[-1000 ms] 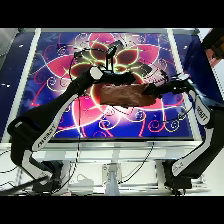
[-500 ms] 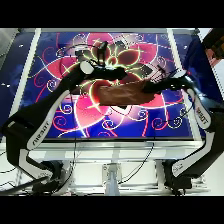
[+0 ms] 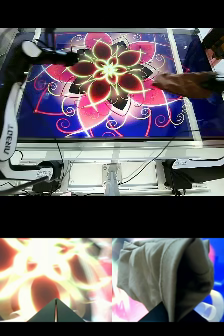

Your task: Fold the clothes and pants, and hang the long-sleeved shirts on hangers.

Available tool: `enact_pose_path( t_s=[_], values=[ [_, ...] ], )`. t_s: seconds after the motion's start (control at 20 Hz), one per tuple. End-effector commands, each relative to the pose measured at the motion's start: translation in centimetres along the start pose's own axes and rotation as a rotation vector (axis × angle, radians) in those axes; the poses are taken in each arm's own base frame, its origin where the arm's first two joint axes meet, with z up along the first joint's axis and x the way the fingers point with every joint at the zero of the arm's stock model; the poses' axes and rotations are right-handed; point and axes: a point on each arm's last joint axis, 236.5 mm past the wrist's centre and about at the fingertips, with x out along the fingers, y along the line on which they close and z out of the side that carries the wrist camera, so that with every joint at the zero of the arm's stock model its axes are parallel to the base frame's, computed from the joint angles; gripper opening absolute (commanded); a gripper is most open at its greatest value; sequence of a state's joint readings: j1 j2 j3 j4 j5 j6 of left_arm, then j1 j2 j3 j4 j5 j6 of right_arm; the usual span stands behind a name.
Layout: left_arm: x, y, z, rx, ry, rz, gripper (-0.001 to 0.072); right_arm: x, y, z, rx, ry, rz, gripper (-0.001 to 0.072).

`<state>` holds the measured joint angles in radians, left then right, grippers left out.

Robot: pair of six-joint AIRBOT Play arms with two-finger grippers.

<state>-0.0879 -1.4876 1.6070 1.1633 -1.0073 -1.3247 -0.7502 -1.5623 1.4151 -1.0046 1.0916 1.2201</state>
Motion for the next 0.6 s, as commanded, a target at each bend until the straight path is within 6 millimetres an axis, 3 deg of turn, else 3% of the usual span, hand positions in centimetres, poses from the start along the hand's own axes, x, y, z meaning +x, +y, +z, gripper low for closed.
enact_pose_path(
  t_s=[0.0,0.1,0.3,0.4,0.5,0.55],
  values=[
    [-6.7,9.4,-2.6,0.121,0.132,0.36,0.0015,-7.0,-11.6,-0.4,0.319,-0.091,-0.147,0.0009],
    [-8.0,9.8,-4.1,0.122,0.197,0.388,0.0016,-10.0,-16.6,-3.0,0.506,-0.084,-0.204,0.0009],
    [-7.7,9.0,-5.1,0.12,0.242,0.366,0.0015,-14.5,-23.8,-9.9,0.778,0.008,-0.426,0.0009],
    [-7.5,8.5,-5.1,0.123,0.243,0.353,0.0016,-15.8,-25.6,-11.7,0.774,0.043,-0.522,0.0009],
    [-7.3,8.1,-5.1,0.125,0.241,0.342,0.0015,-15.9,-25.8,-11.9,0.77,0.052,-0.535,0.0011],
    [-7.3,8.0,-5.0,0.125,0.241,0.34,0.0016,-15.9,-25.7,-12.0,0.771,0.055,-0.532,0.0099]
  ],
)
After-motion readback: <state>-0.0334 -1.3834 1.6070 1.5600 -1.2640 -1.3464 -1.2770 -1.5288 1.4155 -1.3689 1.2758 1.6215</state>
